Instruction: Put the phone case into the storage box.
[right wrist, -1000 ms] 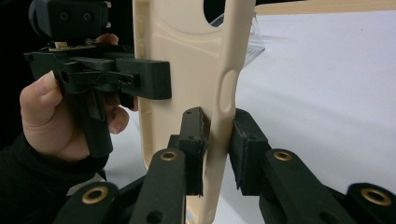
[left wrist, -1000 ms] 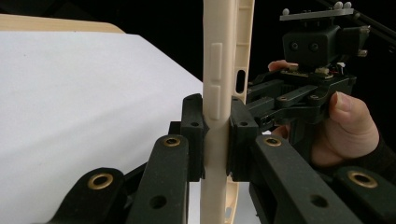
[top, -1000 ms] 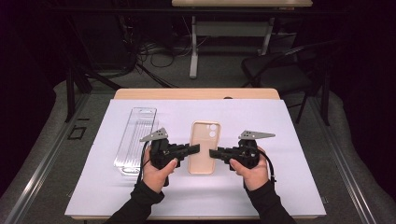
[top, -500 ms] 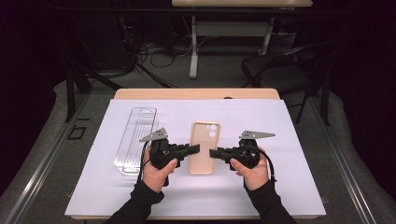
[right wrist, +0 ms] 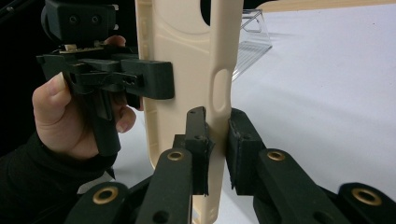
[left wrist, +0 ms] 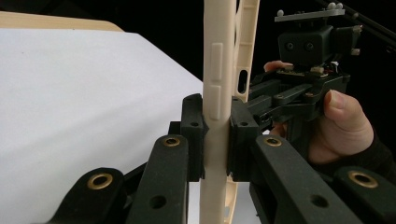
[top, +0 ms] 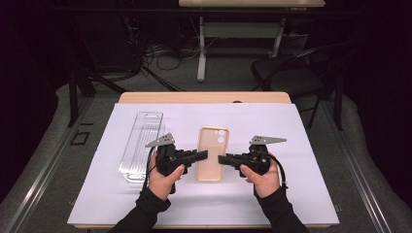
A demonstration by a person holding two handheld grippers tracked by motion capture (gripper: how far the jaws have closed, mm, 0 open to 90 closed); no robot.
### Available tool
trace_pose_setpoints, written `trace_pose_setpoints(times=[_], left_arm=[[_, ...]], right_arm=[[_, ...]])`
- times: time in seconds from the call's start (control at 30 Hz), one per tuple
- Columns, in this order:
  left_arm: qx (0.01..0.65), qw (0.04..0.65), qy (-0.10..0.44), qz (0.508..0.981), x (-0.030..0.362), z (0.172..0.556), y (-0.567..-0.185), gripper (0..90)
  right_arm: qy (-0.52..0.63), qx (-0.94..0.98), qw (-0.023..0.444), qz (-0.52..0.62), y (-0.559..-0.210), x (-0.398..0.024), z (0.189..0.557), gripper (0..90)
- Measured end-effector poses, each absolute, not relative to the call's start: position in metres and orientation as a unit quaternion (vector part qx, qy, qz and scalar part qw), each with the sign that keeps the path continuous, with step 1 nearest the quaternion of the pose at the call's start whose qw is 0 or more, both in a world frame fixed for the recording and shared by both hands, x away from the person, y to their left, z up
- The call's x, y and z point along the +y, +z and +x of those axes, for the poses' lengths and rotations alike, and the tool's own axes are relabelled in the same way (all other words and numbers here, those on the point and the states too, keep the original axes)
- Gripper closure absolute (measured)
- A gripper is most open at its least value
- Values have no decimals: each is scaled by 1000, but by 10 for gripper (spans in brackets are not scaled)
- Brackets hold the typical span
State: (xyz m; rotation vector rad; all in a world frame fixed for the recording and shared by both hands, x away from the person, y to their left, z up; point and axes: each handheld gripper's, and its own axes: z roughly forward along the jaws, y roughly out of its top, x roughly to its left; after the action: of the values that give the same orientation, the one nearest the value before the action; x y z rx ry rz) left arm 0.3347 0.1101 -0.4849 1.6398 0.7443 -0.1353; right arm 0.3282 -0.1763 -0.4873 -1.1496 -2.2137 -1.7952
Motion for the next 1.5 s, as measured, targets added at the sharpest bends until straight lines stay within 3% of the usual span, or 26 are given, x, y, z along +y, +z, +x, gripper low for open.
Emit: trace_pose_setpoints(times=[0.93, 1.5], left_arm=[[323, 620, -56, 713, 111, 335, -485, 798], [325, 621, -60, 710, 110, 336, -486, 721]], right_arm=[[-588, -721, 26, -365, -486, -176, 327, 816], [-592, -720, 24, -361, -486, -176, 327, 818]])
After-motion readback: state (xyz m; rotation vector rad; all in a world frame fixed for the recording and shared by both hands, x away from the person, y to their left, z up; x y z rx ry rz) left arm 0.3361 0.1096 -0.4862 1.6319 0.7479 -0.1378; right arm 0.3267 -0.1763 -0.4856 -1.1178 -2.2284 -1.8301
